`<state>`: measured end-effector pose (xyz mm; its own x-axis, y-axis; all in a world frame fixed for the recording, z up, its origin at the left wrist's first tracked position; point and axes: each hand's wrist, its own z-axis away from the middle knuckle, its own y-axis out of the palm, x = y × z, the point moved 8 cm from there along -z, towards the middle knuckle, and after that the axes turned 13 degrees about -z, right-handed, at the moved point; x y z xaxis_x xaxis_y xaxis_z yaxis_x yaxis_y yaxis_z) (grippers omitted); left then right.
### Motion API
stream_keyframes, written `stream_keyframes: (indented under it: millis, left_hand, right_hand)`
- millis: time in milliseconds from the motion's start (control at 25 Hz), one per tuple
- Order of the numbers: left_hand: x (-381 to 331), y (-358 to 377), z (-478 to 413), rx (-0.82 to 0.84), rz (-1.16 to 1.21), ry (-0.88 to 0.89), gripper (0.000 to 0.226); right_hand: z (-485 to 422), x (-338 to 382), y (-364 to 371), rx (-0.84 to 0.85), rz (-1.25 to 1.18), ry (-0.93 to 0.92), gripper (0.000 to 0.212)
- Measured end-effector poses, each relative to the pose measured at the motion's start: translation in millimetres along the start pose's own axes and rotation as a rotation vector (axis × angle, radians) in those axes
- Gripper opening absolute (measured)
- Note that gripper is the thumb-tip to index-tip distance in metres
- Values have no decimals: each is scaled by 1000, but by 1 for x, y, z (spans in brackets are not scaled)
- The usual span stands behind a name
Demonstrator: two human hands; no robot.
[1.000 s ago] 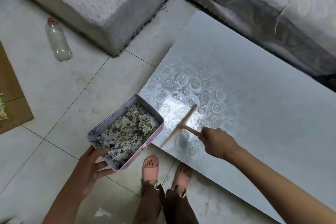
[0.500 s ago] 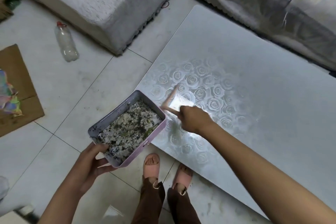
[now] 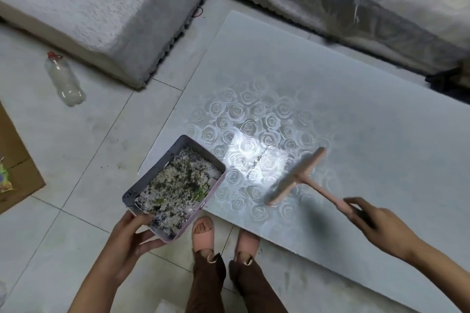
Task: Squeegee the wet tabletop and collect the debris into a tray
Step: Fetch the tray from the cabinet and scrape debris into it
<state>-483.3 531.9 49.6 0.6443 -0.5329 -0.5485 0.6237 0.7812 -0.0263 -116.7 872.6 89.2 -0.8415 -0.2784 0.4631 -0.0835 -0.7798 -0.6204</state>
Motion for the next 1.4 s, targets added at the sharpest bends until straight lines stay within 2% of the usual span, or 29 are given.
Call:
stream_keyframes:
  millis: [160,280,400,480,560,680,840,920,1000,1080,1160,1240,1320,1400]
  left_hand:
    - [8,38,-5,53,4,-49,37]
    - [17,63,-15,96,-9,-79,42]
    - [24,84,-25,128,-46,-99,50]
    - [25,97,-32,144,-69,-103,49]
    - [24,111,-39,172,-79,-105,45]
    - [22,131,-42,215,-98,-111,38]
    - [23,152,-34,277,-146,-128,41]
    - [26,158,-31,291,-152,-128,41]
    - [31,167,-26,309,-162,-122,40]
    - [36,175,-23,308,-185,-108,39]
    - [43,188,-15,313,-201,-96,39]
    - [50,195,-9,311,-221,-93,38]
    - [61,201,0,292,-224,-109,36]
    - [75,210,13,281,-228,-122,26]
  right_hand:
    - [59,-94,17,10,57,116,24]
    - [69,-121,58,37,85,133,31]
    - [20,-77,93,1,18,16,36]
    - [-18,-38,102,-12,24,-64,36]
    - [-24,-28,95,-47,31,-88,36]
    - [47,-79,70,-132,-79,7,32]
    - [164,-170,71,-212,-135,326,23]
    - [154,-156,100,-130,-93,297,26]
    - [107,-117,126,-99,-103,222,32]
    - [59,-75,138,-129,-67,138,34]
    - [45,-67,137,-181,-87,118,34]
    - [85,-94,125,-229,-213,144,32]
    - [153,-152,116,-277,-313,269,35]
    - [206,-216,100,-333,-314,380,34]
